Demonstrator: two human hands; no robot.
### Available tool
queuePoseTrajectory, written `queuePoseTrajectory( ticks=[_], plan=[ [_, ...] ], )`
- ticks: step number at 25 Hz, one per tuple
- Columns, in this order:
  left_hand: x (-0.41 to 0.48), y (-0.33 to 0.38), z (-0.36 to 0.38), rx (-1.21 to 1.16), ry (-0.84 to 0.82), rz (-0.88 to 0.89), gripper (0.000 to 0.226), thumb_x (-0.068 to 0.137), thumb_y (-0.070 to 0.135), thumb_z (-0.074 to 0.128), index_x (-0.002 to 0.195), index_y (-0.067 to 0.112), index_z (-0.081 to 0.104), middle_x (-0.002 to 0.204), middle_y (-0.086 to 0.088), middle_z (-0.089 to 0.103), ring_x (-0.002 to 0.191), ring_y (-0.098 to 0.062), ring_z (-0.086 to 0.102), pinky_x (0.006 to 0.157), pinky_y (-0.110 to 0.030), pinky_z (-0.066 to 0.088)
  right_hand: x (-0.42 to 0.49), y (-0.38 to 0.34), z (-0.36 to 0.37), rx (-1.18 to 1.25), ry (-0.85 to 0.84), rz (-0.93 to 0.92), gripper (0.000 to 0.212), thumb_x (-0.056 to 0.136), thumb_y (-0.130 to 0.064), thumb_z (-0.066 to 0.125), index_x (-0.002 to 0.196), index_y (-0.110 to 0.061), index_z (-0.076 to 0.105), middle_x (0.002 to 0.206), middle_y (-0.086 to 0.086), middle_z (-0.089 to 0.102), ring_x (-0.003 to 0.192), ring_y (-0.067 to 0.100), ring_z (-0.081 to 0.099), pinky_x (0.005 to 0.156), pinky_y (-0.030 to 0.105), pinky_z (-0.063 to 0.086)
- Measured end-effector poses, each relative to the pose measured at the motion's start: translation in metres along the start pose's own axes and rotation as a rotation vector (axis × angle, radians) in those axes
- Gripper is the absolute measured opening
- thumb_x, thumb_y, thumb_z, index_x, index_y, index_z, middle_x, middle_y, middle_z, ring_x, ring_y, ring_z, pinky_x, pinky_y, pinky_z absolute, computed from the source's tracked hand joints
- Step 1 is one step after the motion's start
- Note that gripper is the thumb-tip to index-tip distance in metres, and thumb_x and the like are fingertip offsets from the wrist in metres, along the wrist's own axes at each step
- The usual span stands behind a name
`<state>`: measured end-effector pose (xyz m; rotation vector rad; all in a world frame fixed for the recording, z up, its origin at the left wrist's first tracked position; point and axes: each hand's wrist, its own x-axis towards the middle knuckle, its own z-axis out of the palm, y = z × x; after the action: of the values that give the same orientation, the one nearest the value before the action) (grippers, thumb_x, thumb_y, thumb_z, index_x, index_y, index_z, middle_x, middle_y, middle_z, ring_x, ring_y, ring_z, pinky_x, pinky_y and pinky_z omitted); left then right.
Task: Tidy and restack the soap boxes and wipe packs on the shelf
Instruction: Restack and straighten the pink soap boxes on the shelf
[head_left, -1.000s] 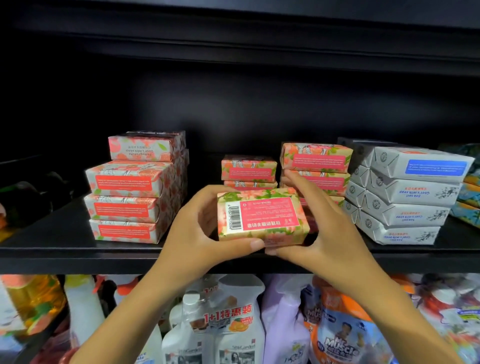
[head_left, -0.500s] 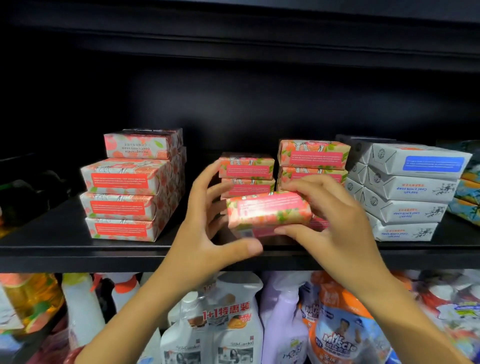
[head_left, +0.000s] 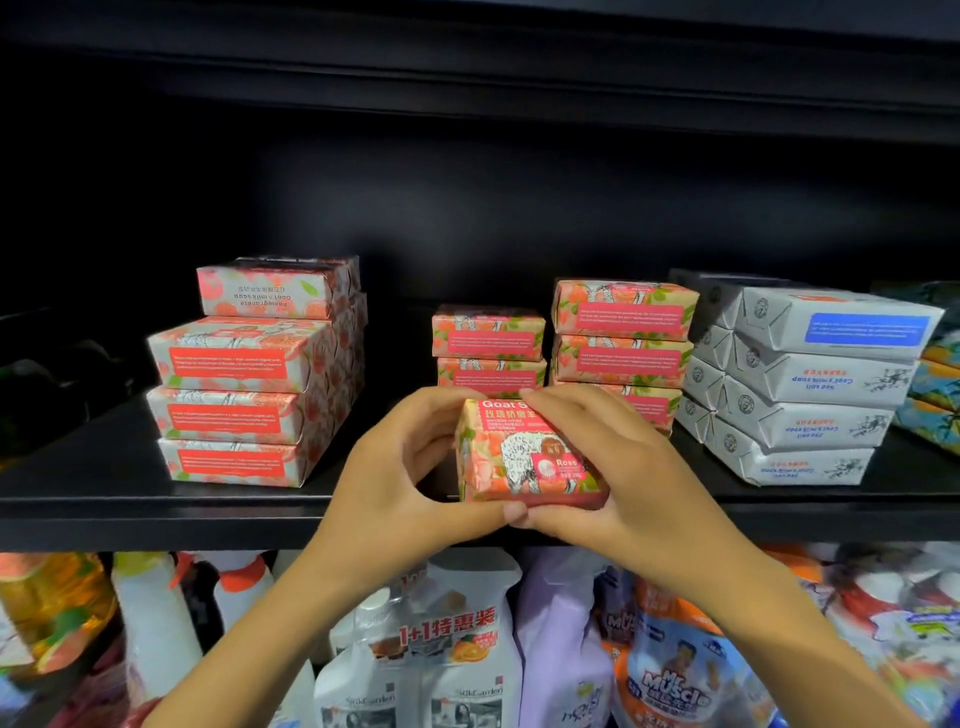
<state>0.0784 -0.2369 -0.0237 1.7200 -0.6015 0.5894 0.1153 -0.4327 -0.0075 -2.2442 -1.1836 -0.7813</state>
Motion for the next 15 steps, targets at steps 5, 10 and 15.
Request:
queuePoseTrajectory(
  ticks=[5,10,15],
  plan=[
    [0.001,-0.003,-0.009,0.433,-0.047,0.013,0.077,0.061,0.058,0.075,0.129,0.033,0.049,0.122,0.021,0.058,0.115,0.004,0.053,0.094,-0.017,0.044,-0.006,0.008,-0.009,-0.166,0.055,0.035,0.078,0.065,-0.051,0.073,0.128,-0.01,0.053,0.123,0.002,0.056,0.114,0.013,0.044,0.088,0.029,0.04],
    [-0.004,-0.008,-0.018,0.853,-0.139,-0.033,0.062,0.067,0.075,0.046,0.104,0.03,0.067,0.102,0.02,0.064,0.098,0.0,0.058,0.081,-0.02,0.049,-0.023,0.026,-0.021,-0.114,-0.03,0.164,0.086,0.066,-0.073,0.054,0.132,-0.019,0.05,0.122,-0.009,0.051,0.113,0.009,0.045,0.089,0.027,0.04],
    [-0.004,-0.012,-0.015,0.842,-0.111,-0.007,0.056,0.067,0.073,0.047,0.091,0.029,0.072,0.092,0.02,0.066,0.09,-0.001,0.06,0.075,-0.023,0.051,-0.032,0.031,-0.02,-0.153,-0.038,0.152,0.07,0.069,-0.069,0.056,0.122,-0.023,0.056,0.113,-0.017,0.051,0.106,0.01,0.051,0.083,0.023,0.04]
  ],
)
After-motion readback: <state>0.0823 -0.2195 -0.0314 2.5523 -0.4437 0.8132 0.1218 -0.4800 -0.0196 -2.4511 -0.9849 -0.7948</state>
